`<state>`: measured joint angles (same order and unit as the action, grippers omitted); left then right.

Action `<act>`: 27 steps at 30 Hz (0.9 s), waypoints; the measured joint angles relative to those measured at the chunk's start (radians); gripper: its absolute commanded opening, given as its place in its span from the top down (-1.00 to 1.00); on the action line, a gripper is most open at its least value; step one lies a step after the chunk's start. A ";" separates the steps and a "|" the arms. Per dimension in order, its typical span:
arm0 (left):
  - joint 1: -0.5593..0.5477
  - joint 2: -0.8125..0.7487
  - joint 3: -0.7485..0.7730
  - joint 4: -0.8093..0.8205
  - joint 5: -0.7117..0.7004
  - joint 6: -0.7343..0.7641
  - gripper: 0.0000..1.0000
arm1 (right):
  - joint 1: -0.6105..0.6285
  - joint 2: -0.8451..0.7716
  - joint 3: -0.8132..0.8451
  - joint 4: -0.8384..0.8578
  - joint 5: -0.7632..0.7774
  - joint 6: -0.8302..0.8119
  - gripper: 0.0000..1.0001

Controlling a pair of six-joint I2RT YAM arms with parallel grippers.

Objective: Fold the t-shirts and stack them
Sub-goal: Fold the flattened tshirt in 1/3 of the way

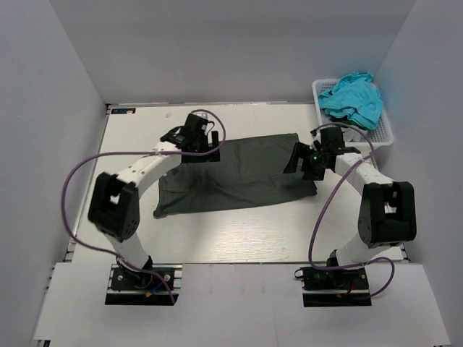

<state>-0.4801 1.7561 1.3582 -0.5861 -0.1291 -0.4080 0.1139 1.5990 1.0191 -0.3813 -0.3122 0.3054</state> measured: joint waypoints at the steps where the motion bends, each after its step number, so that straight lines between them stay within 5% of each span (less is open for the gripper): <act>1: 0.000 -0.050 -0.018 0.017 -0.010 -0.014 -1.00 | 0.000 -0.014 0.000 0.000 0.000 0.000 -0.81; 9: 0.011 -0.365 -0.338 0.172 -0.079 -0.185 -1.00 | 0.012 -0.024 0.040 0.018 -0.001 0.008 -0.81; 19: 0.026 -0.327 -0.539 0.192 -0.177 -0.357 -1.00 | 0.014 0.162 0.053 0.074 0.004 0.044 -0.81; 27: 0.044 -0.451 -0.776 0.237 -0.234 -0.484 -1.00 | 0.013 0.102 -0.058 0.155 0.014 0.059 -0.81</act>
<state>-0.4362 1.3052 0.5827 -0.3496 -0.3634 -0.8925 0.1268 1.7012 0.9615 -0.2264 -0.2977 0.3641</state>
